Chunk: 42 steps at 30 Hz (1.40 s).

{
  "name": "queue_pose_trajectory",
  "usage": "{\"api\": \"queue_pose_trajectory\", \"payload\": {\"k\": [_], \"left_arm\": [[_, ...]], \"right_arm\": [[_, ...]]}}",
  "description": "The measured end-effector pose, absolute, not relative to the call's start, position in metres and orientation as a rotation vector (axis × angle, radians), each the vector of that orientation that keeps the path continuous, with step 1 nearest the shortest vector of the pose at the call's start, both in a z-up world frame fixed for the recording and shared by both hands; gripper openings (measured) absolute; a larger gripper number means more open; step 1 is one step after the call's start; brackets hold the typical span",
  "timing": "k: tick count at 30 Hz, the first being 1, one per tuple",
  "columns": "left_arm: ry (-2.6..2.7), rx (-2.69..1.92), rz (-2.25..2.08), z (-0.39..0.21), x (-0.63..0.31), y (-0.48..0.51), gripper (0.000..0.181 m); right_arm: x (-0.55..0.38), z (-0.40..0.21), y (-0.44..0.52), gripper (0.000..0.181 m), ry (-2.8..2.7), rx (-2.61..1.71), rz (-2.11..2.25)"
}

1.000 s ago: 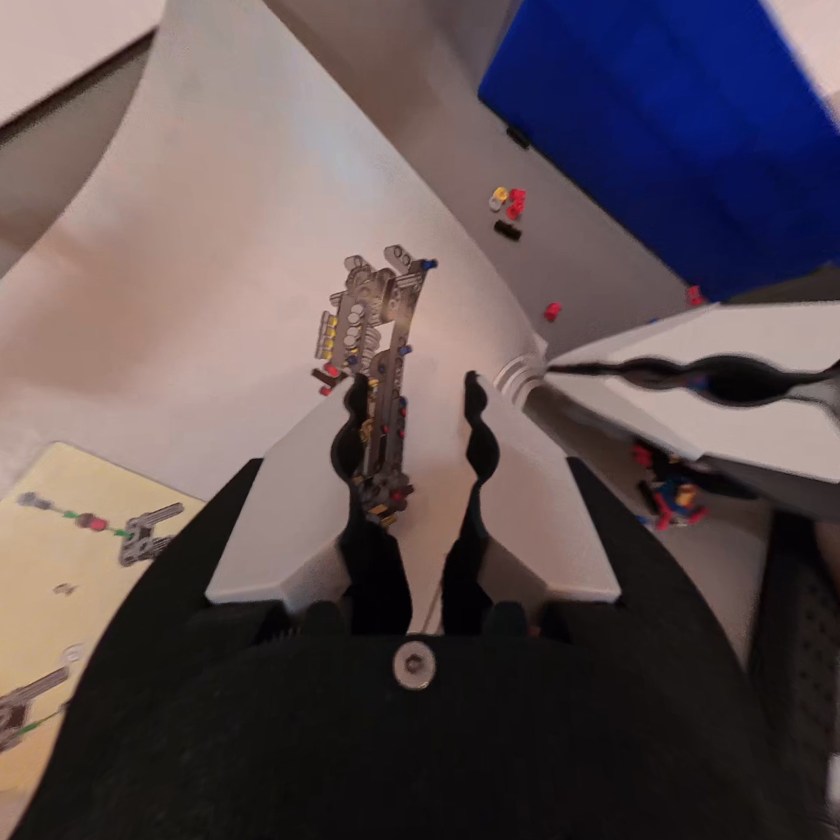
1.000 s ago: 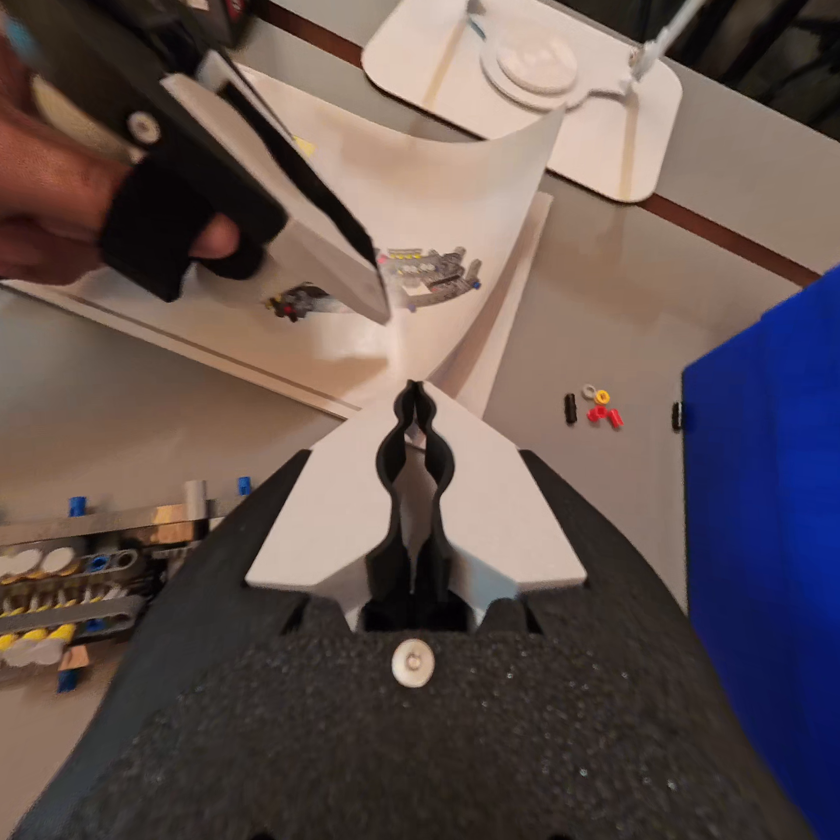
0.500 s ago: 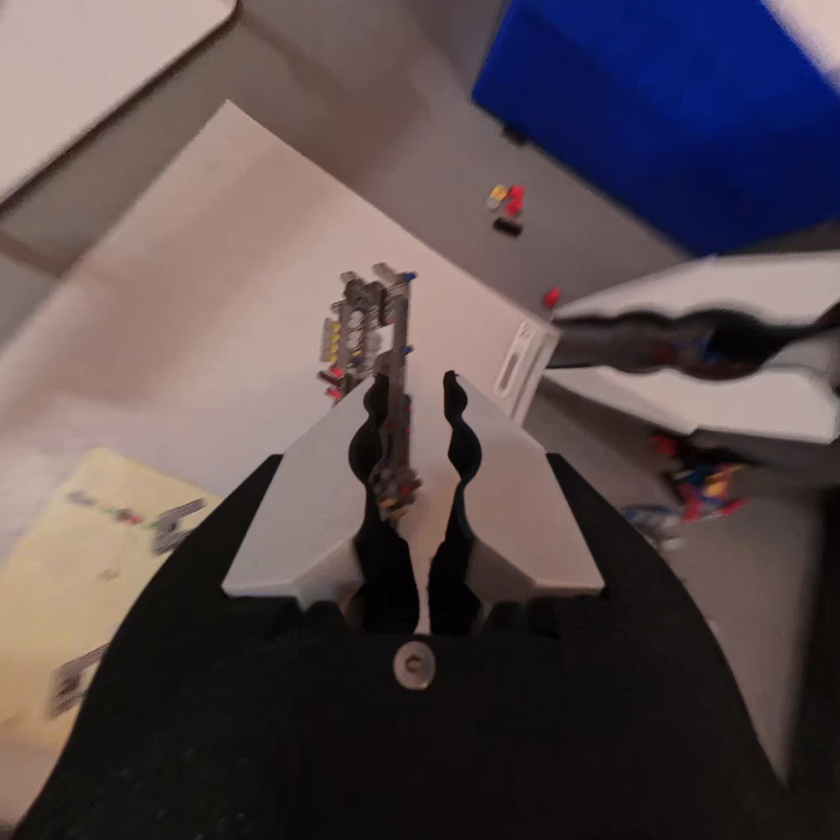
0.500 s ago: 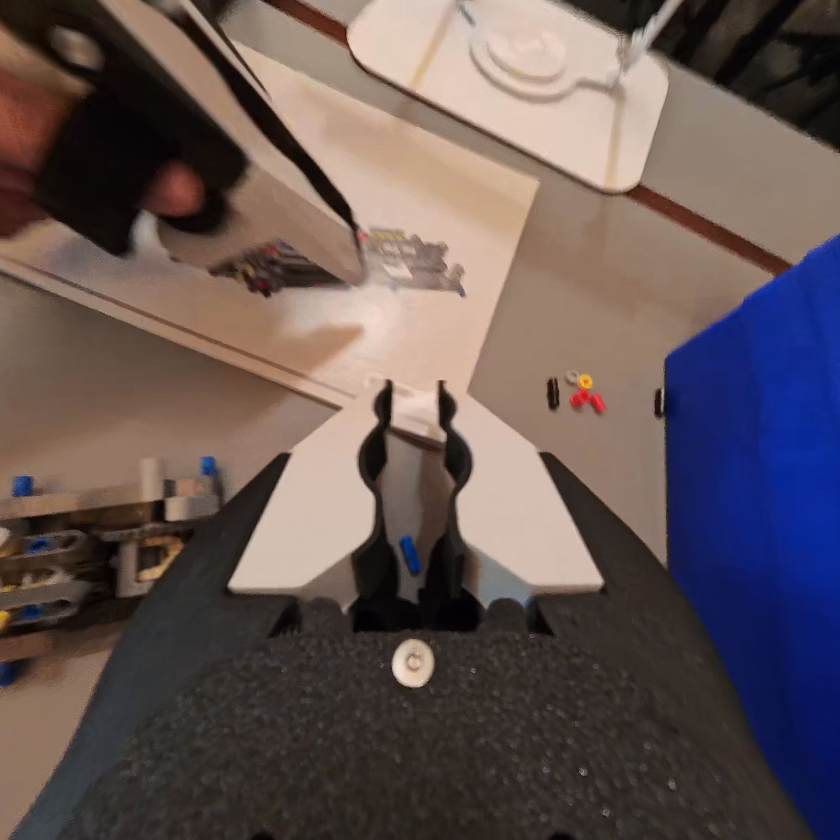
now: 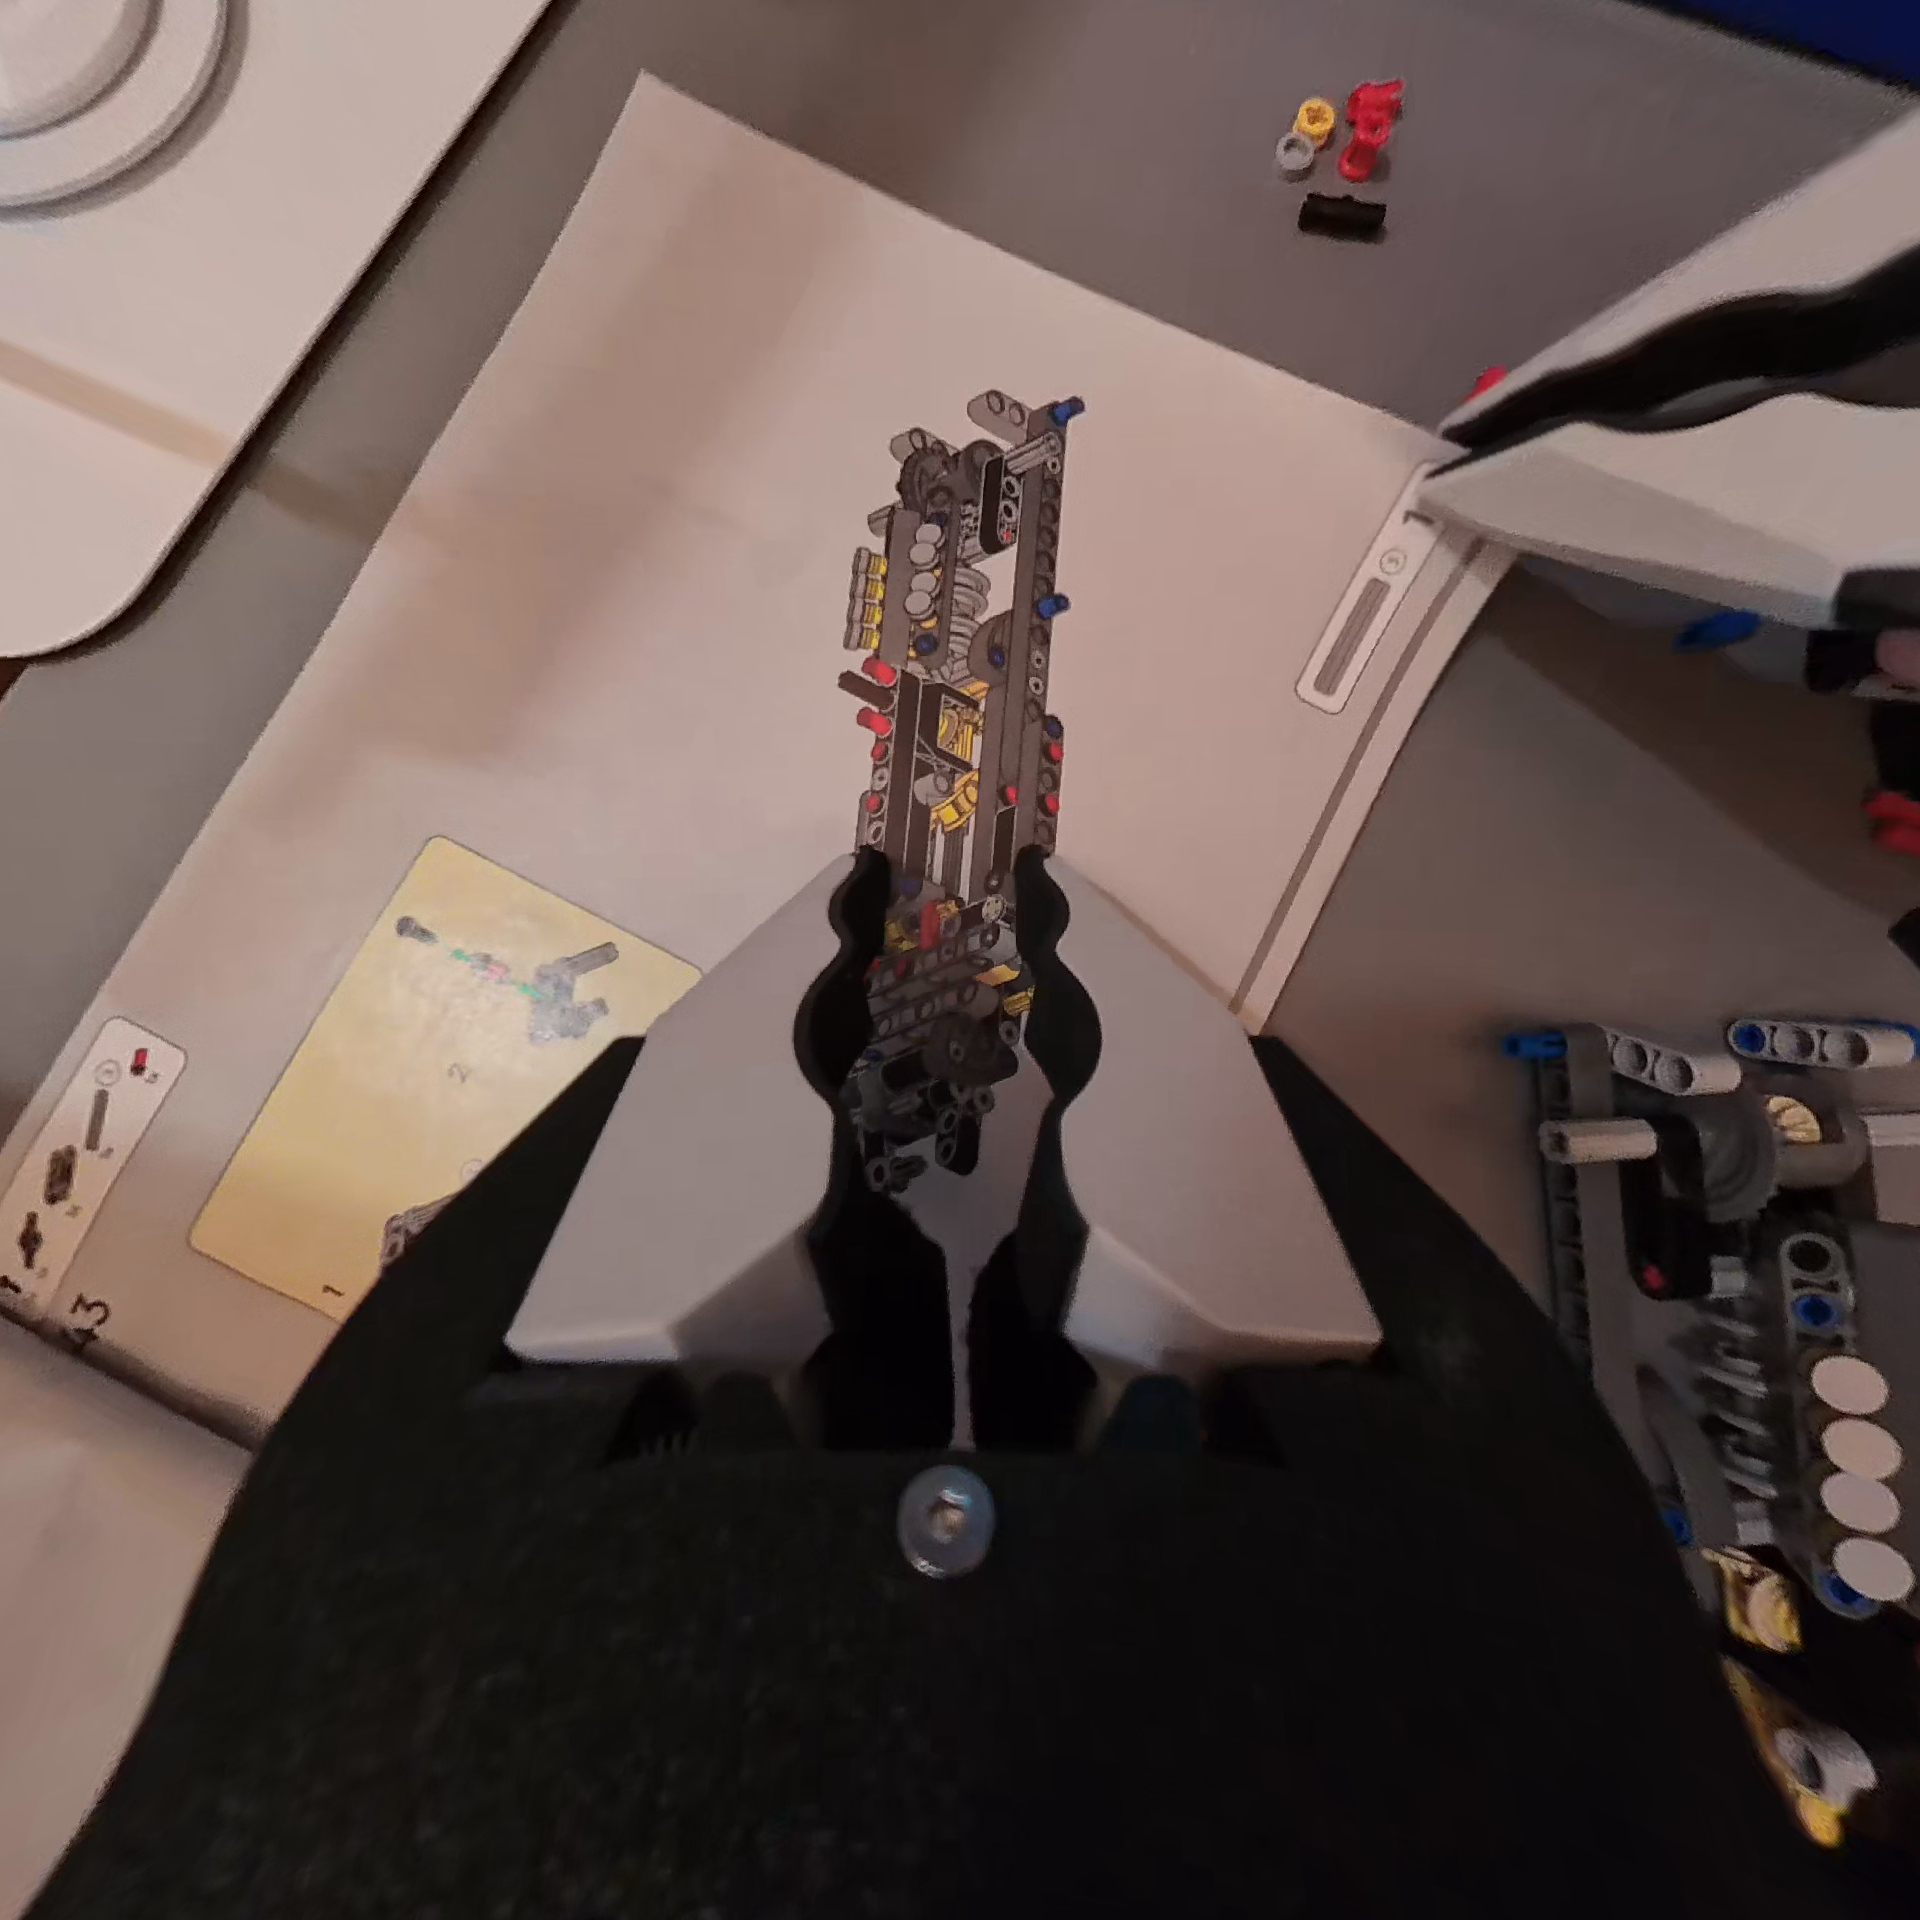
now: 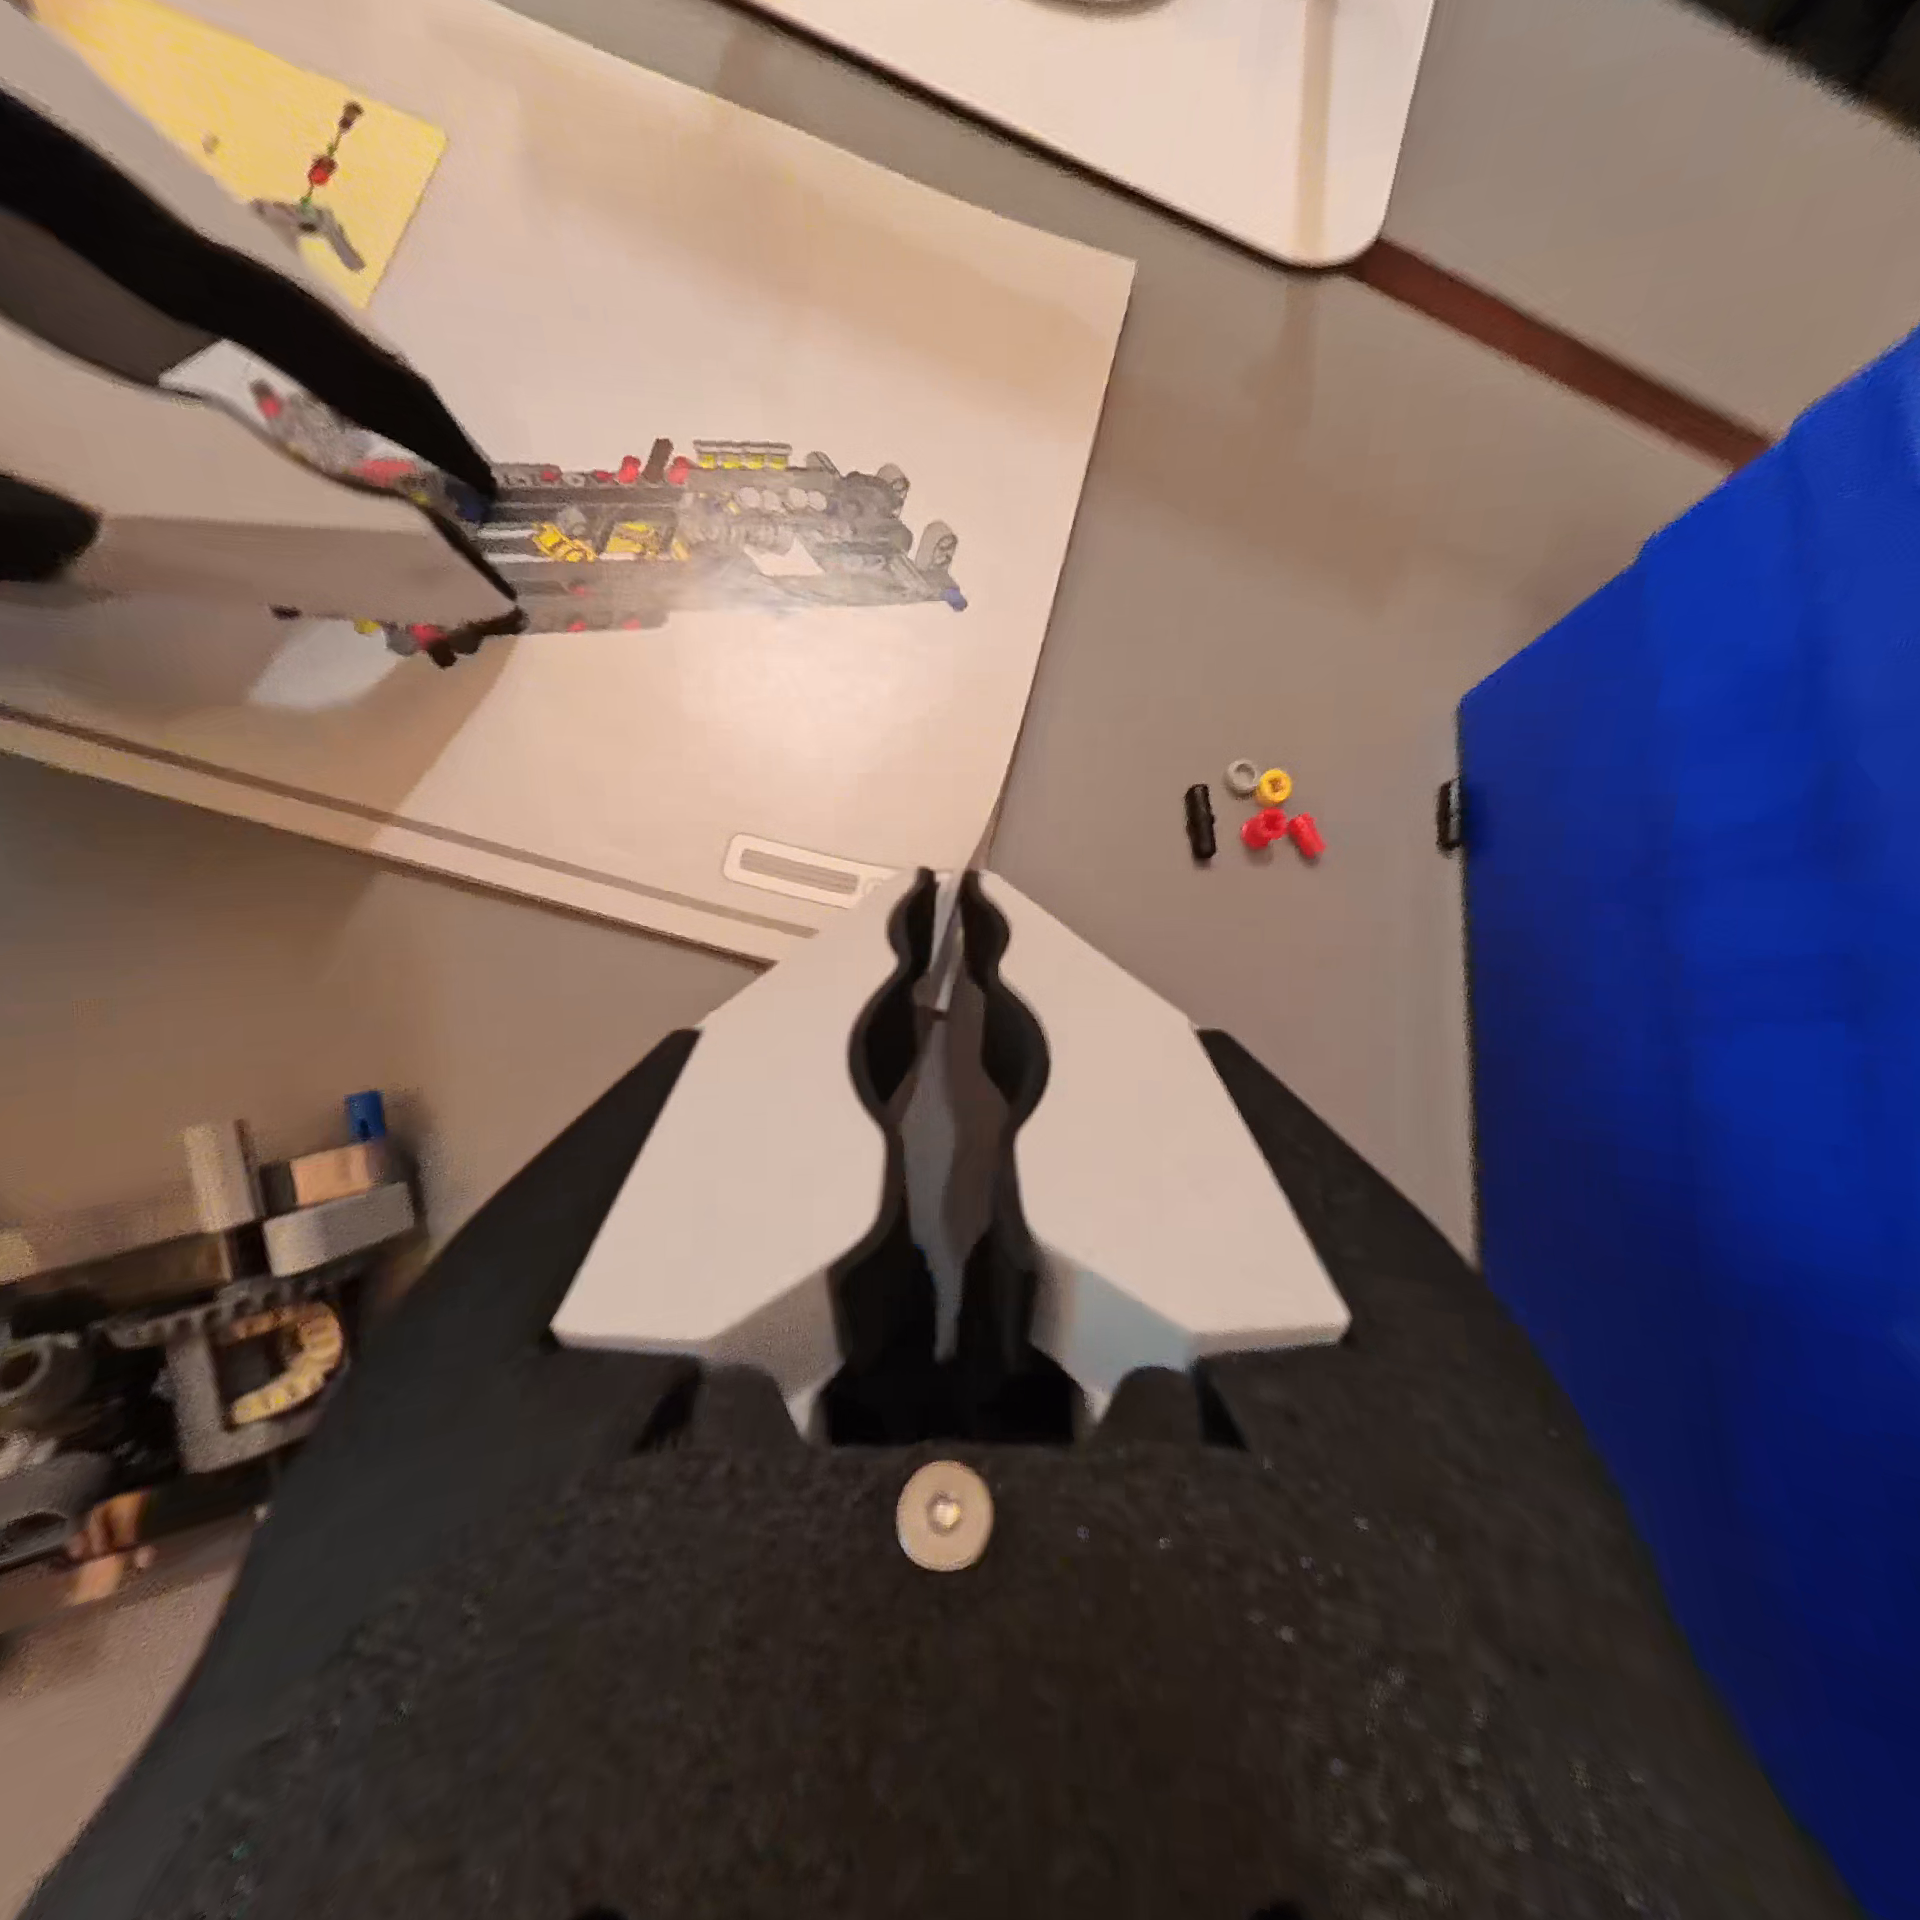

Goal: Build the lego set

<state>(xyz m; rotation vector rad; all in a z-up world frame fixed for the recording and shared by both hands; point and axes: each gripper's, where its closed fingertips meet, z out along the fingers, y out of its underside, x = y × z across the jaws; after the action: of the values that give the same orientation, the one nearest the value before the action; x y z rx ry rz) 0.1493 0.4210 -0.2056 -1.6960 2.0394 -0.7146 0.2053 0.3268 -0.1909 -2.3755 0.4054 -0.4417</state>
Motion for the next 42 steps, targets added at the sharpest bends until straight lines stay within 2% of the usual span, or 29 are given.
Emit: {"api": "queue_pose_trajectory", "payload": {"k": [5,8,10,13,16,17,18,20,23,24,27,30,31,32,34,37,42], "left_arm": [[2.025,-1.724,-0.693,-0.206,0.150,0.421,0.021],[1.985,-1.799,-0.816,-0.203,0.151,0.417,0.029],[1.915,-1.950,-1.081,-0.194,0.151,0.408,0.037],[1.655,-2.114,-1.730,-0.149,0.155,0.391,0.060],[1.614,-2.139,-1.844,-0.141,0.158,0.387,0.069],[1.641,-2.150,-1.813,-0.145,0.159,0.385,0.067],[1.648,-2.161,-1.784,-0.149,0.161,0.385,0.054],[1.657,-2.142,-1.795,-0.147,0.162,0.385,0.014],[1.686,-2.095,-1.726,-0.149,0.160,0.389,0.003],[1.691,-2.060,-1.733,-0.147,0.158,0.389,0.003],[1.635,-2.020,-1.820,-0.134,0.149,0.398,0.002],[1.573,-1.989,-1.920,-0.123,0.137,0.409,0.002],[1.561,-1.976,-1.952,-0.121,0.133,0.411,0.002],[1.545,-1.973,-1.961,-0.120,0.130,0.414,0.003],[1.500,-1.965,-1.978,-0.121,0.126,0.420,0.003],[1.383,-1.983,-2.139,-0.113,0.122,0.427,0.003],[1.363,-1.916,-2.173,-0.106,0.124,0.430,0.003]], "right_arm": [[0.188,-0.161,0.340,0.000,0.218,-2.289,-0.567],[0.168,-0.147,0.353,0.000,0.130,-2.213,-0.529],[0.156,-0.142,0.359,0.000,0.075,-2.176,-0.501],[0.140,-0.138,0.367,0.000,-0.040,-2.139,-0.500],[0.128,-0.136,0.375,0.000,-0.120,-2.131,-0.514],[0.125,-0.135,0.378,0.000,-0.140,-2.129,-0.514],[0.121,-0.135,0.380,0.000,-0.169,-2.124,-0.519],[0.118,-0.136,0.383,0.000,-0.196,-2.137,-0.539],[0.115,-0.140,0.386,0.001,-0.161,-2.154,-0.431],[0.112,-0.138,0.387,0.008,-0.120,-2.158,-0.342],[0.110,-0.114,0.393,0.049,0.075,-2.076,0.003],[0.110,-0.110,0.407,0.075,0.222,-2.009,0.405],[0.108,-0.116,0.413,0.078,0.222,-2.008,0.499],[0.110,-0.122,0.419,0.072,0.233,-2.005,0.551],[0.110,-0.123,0.426,0.072,0.233,-1.965,0.601],[0.111,-0.123,0.427,0.073,0.203,-1.958,0.554],[0.109,-0.134,0.431,0.106,0.191,-2.002,0.483]]}}
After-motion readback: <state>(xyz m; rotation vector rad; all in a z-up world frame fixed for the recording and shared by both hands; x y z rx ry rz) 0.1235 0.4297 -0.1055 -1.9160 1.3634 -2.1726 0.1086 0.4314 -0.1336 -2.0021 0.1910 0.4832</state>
